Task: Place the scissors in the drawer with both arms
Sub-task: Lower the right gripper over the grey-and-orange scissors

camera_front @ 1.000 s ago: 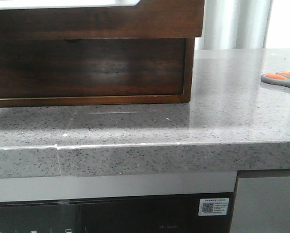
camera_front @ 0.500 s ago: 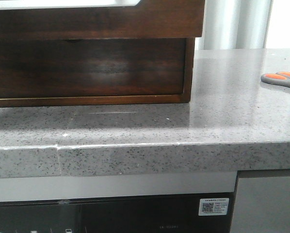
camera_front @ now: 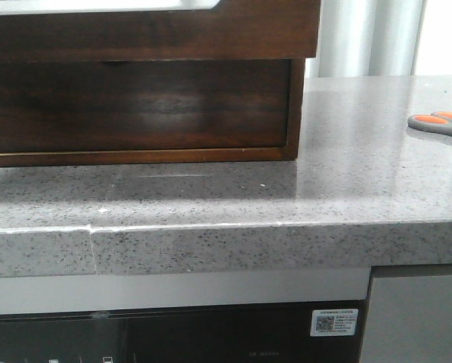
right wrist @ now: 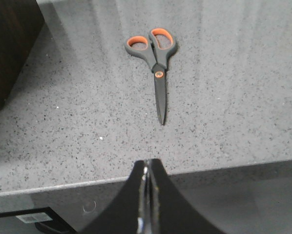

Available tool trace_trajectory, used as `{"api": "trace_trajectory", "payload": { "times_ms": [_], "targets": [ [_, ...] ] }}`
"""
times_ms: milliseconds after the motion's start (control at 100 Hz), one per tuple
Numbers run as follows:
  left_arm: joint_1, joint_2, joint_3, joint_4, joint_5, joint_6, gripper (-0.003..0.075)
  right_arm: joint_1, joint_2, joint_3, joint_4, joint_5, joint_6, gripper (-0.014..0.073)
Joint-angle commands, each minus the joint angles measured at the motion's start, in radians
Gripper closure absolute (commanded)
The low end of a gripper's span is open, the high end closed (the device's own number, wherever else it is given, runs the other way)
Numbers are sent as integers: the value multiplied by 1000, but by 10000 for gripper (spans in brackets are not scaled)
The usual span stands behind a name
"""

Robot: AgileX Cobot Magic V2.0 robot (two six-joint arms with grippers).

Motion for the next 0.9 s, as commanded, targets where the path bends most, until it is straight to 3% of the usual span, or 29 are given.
{"api": "trace_trajectory", "payload": {
  "times_ms": [0,280,370,610,890],
  "targets": [
    [0,-21,-30,-154,-21,-18,422,16,43,-36,-4,-57,-9,699],
    [0,-91,-30,-205,73,-18,657,57,235,-168,-8,-15,-10,696],
    [0,-111,-30,-244,85,-18,715,57,327,-233,-8,2,-27,645],
    [0,-139,-30,-329,163,-18,717,57,579,-439,-8,117,-49,288],
    [0,-139,-30,-334,174,-18,717,53,897,-727,-30,277,-49,274]
  ]
}}
